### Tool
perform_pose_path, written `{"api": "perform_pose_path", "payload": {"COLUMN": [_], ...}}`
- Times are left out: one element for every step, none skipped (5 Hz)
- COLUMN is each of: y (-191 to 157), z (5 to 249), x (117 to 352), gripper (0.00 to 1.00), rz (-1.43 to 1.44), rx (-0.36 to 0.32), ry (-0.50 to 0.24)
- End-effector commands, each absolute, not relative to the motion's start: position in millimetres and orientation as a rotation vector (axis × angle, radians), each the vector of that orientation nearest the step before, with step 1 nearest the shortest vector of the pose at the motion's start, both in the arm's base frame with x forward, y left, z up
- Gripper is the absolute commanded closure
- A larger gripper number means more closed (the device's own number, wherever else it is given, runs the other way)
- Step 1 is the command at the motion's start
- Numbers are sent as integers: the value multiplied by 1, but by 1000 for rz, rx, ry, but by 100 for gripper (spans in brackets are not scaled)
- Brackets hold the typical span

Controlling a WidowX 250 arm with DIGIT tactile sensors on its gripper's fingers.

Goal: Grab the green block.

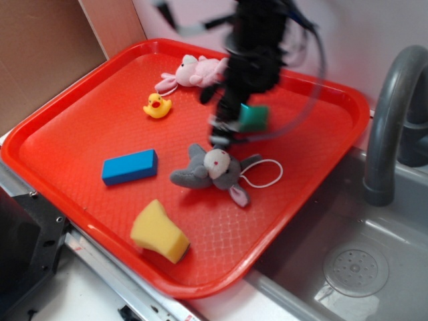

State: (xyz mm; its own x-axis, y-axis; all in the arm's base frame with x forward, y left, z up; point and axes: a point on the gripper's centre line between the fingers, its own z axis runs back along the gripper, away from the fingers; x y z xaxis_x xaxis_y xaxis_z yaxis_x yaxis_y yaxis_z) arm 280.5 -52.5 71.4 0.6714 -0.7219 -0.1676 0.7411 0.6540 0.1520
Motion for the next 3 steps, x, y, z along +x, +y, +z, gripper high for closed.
{"api": "perform_pose_path", "payload": {"y": [-16,-27,-40], "z": [170,188,195], "x": [231,217,214], "gripper": [100,100,100], "rz": [-316,-67,-16], "rx": [228,172,179], "ry": [10,29,7]}}
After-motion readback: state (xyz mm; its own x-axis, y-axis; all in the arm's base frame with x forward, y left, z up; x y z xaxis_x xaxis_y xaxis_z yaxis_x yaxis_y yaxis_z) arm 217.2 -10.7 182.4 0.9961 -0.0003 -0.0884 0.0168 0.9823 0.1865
